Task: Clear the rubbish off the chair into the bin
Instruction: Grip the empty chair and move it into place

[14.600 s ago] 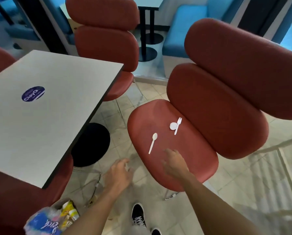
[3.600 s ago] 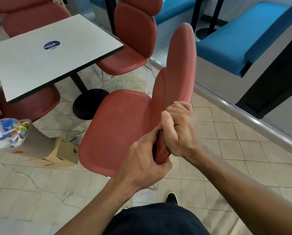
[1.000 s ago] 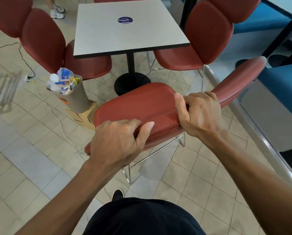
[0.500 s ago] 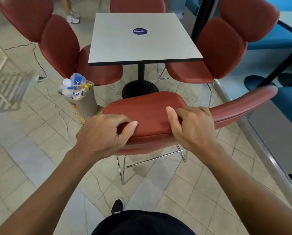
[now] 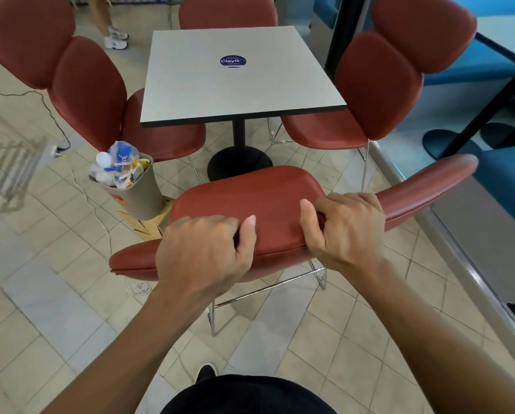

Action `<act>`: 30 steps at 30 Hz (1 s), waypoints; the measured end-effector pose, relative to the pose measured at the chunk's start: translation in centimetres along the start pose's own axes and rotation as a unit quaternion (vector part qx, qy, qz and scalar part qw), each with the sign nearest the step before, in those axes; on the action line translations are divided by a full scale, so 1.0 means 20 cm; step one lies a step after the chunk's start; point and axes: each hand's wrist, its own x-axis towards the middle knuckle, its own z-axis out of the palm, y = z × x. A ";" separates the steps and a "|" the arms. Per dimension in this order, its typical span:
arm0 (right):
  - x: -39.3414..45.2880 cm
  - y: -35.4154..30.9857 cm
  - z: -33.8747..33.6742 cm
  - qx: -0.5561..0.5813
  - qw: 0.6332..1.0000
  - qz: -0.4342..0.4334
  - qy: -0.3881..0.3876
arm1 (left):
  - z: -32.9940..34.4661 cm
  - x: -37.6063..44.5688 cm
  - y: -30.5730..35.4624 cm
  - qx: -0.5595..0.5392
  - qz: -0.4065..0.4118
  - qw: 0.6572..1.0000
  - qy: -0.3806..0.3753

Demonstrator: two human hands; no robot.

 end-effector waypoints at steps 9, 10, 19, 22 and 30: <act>0.10 -0.06 0.14 0.004 1.000 -0.001 0.028 | 0.07 0.14 -0.16 0.002 0.005 1.000 0.024; 0.11 -0.07 0.15 0.004 0.999 0.000 0.032 | 0.07 0.15 -0.17 -0.001 0.002 1.000 0.029; 0.22 -0.09 0.26 0.017 0.998 0.004 0.053 | 0.12 0.29 -0.27 -0.015 0.015 0.999 0.026; 0.24 -0.09 0.29 0.019 0.998 0.003 0.053 | 0.12 0.33 -0.28 -0.017 0.016 0.999 0.023; 0.33 -0.09 0.36 0.011 0.998 0.000 0.058 | 0.18 0.44 -0.34 -0.023 0.008 1.000 0.008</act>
